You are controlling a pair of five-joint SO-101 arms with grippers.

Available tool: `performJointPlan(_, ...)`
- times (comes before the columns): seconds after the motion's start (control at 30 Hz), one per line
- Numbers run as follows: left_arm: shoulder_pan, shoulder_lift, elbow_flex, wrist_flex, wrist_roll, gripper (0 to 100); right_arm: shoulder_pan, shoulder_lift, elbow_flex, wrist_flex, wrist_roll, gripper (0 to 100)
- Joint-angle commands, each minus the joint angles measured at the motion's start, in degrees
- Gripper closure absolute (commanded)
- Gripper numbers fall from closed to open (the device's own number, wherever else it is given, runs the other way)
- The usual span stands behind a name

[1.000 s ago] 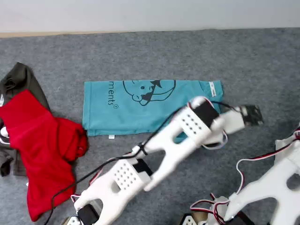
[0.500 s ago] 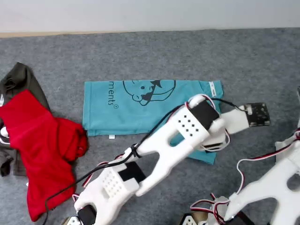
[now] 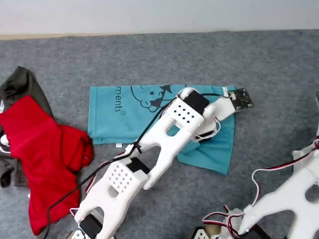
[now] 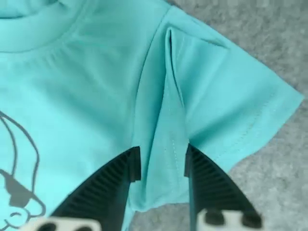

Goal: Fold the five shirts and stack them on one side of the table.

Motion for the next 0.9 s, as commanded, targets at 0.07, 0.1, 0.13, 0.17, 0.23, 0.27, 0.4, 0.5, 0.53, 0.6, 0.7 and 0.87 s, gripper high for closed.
performJointPlan(0.07,2.64,-0.09,-0.4,0.53,0.18,84,0.31,-1.45,-0.53,1.63,0.09,86.5)
performJointPlan(0.1,2.9,0.09,-0.22,0.62,0.18,84,0.31,-1.54,-0.53,1.63,0.09,86.5)
performJointPlan(0.13,2.99,0.44,-0.4,0.62,0.18,84,0.4,-1.63,-0.53,1.63,0.09,86.5)
performJointPlan(0.17,2.99,0.88,-0.48,0.35,0.26,84,0.48,-1.71,-0.53,1.71,0.18,86.5)
performJointPlan(0.23,2.73,1.67,-0.48,-0.26,0.26,84,0.57,-1.71,-0.53,1.8,0.18,86.5)
performJointPlan(0.27,2.64,2.11,-0.48,-0.62,0.26,84,0.57,-1.71,-0.53,1.8,0.18,86.5)
performJointPlan(0.4,2.55,4.04,-0.48,-1.67,0.18,85,0.57,-1.71,-0.53,1.89,0.26,86.5)
performJointPlan(0.5,2.55,4.31,-0.48,-1.85,-0.09,88,0.57,-1.71,-0.53,1.71,0.35,86.5)
performJointPlan(0.53,2.73,4.13,-0.57,-1.85,-0.18,90,0.57,-1.71,-0.53,1.71,0.35,86.5)
performJointPlan(0.6,2.9,4.04,-0.92,-1.41,-0.26,94,0.57,-1.63,-0.53,1.63,0.35,86.5)
performJointPlan(0.7,2.9,4.13,-4.35,1.23,-0.62,98,0.57,-1.36,-0.53,1.63,0.35,86.5)
performJointPlan(0.87,2.9,4.48,-11.03,6.15,-2.11,98,0.31,-1.27,-0.53,1.54,0.35,86.5)
